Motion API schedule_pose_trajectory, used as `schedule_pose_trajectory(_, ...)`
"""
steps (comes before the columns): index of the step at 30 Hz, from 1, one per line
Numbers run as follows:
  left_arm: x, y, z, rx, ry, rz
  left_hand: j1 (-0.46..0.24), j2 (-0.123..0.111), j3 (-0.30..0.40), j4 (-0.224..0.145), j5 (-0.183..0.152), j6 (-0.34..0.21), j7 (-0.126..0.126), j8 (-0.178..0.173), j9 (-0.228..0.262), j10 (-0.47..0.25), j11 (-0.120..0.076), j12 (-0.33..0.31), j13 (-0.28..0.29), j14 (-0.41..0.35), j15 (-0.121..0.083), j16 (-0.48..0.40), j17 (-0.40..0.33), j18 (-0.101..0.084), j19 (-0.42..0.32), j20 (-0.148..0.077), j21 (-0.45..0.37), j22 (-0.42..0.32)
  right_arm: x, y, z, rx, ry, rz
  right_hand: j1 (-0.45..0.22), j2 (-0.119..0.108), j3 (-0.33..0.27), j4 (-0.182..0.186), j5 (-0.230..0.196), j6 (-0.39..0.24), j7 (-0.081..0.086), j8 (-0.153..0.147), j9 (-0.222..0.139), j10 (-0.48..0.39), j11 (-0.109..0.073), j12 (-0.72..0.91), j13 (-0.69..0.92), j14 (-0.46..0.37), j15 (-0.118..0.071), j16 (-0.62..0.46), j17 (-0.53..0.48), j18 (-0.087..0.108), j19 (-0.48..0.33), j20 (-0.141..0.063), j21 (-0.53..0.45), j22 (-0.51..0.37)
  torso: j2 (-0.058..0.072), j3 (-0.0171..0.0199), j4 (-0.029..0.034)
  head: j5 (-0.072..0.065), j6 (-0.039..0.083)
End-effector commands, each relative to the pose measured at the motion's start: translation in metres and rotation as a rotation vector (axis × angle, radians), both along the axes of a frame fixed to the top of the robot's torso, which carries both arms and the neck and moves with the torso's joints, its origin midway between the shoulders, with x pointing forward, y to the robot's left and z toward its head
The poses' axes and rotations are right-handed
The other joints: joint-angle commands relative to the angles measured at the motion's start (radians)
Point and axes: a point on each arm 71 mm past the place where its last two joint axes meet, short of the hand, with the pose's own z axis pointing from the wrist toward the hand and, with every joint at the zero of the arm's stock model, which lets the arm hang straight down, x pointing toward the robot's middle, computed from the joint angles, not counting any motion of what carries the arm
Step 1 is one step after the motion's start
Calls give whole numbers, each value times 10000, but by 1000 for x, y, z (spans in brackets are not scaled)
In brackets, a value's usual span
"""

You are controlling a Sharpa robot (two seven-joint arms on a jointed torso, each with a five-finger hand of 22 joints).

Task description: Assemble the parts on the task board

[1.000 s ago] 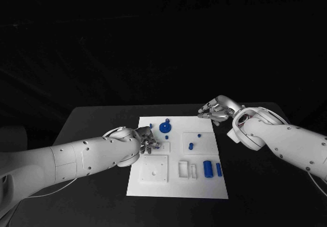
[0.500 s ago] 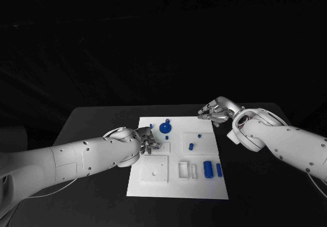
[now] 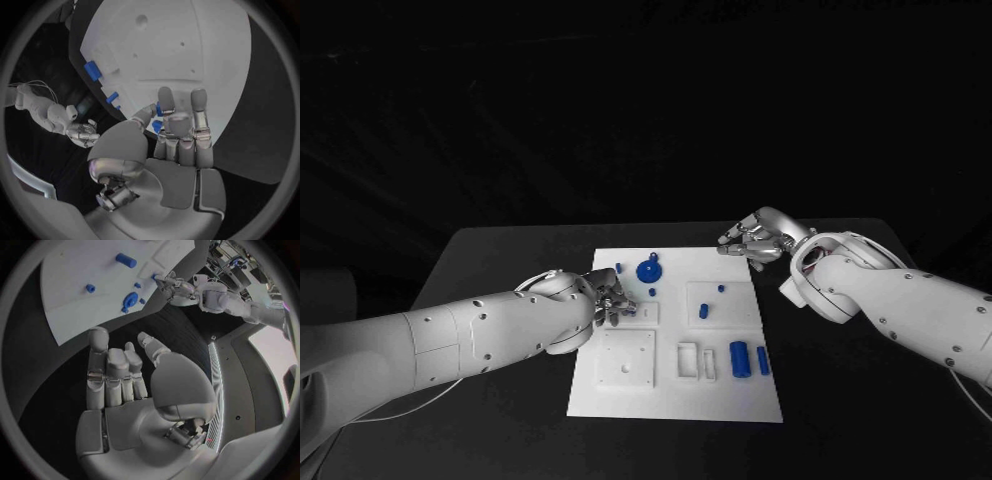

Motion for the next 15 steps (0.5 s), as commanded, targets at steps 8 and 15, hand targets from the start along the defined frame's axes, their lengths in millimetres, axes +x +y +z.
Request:
schedule_pose_trajectory(8, -3, -1, -5, 24, 572, -187, 95, 130, 87, -111, -21, 2064, -1296, 52, 29, 438, -139, -38, -34, -26, -34, -41, -113, -25, 62, 12, -70, 152, 0, 1, -1, 1, 53, 101, -19, -46, 24, 30, 57, -42, 2, 6, -11, -61, -34, -17, -9, -34, -16, -43, -12, 111, 440, -29, -12, -15, 6, 11, -5, 19, 2)
schedule_pose_trajectory(15, -2, 1, -5, 83, 644, -136, 107, 137, 86, -120, -46, 2036, -1285, 44, 9, 437, -130, -95, -59, -34, -33, -113, -204, -30, 55, 9, -85, 148, 0, 1, -2, 4, 67, 92, -19, -46, 24, 30, 57, -42, 2, 6, -11, -61, -34, -17, -9, -34, -16, -43, -12, 111, 440, -29, -12, -15, 15, 3, -3, -29, 14)
